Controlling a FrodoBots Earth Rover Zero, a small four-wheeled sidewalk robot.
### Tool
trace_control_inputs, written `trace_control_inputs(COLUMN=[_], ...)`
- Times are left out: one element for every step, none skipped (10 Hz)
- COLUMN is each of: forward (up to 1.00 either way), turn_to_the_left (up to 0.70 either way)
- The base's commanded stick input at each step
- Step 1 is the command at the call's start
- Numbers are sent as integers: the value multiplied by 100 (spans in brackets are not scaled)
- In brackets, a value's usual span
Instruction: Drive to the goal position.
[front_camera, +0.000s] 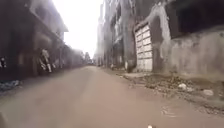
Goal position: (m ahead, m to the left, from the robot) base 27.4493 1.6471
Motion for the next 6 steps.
trace_control_inputs(forward=[100, 100, 100, 100, 100, 100], turn_to_the_left=[27, 27, 8, 0, 0, 0])
